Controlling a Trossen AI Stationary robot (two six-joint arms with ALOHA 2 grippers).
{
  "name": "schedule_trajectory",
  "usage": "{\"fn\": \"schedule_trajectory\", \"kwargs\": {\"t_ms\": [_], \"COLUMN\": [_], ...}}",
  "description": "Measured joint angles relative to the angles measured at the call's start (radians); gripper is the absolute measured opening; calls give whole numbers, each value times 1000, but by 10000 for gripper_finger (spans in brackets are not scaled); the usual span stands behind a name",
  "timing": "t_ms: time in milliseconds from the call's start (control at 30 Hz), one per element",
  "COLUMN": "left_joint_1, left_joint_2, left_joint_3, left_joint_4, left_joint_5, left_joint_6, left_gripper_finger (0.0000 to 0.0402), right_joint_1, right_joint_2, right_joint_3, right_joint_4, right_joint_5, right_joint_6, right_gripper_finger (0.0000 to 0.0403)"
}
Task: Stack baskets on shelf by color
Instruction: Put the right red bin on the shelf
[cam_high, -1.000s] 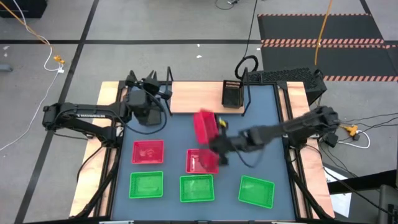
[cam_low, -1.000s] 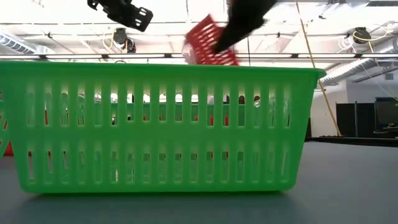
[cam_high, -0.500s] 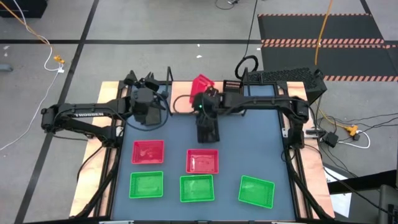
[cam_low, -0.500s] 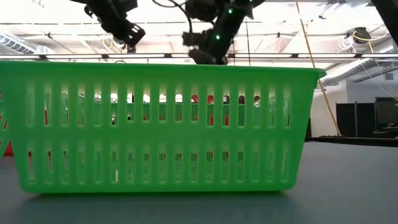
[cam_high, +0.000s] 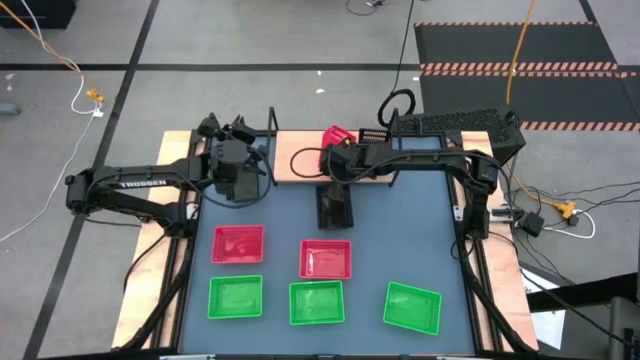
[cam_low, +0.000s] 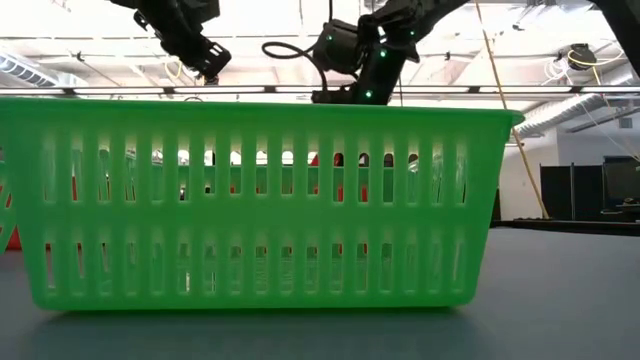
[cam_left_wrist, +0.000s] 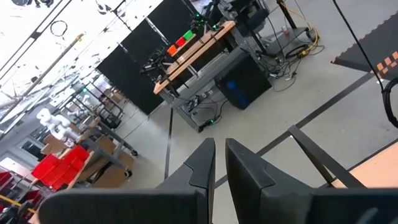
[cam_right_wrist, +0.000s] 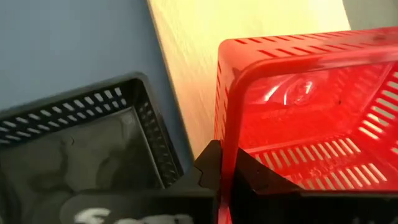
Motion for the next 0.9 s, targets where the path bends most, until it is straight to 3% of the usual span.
{"fn": "schedule_trajectory", "kwargs": {"t_ms": [533, 900], "left_joint_1": [0, 0], "left_joint_2": [0, 0], "left_joint_3": [0, 0], "left_joint_4": [0, 0], "left_joint_5": [2, 2], "left_joint_6": [-32, -33], "left_gripper_finger": [42, 42], "right_joint_1": [-6, -17], "right_joint_2": [-2, -4], "right_joint_3": [-34, -34], "right_joint_4": [38, 0], "right_joint_5": [6, 104], "right_joint_6": [-87, -120], "right_gripper_finger": [25, 54]}}
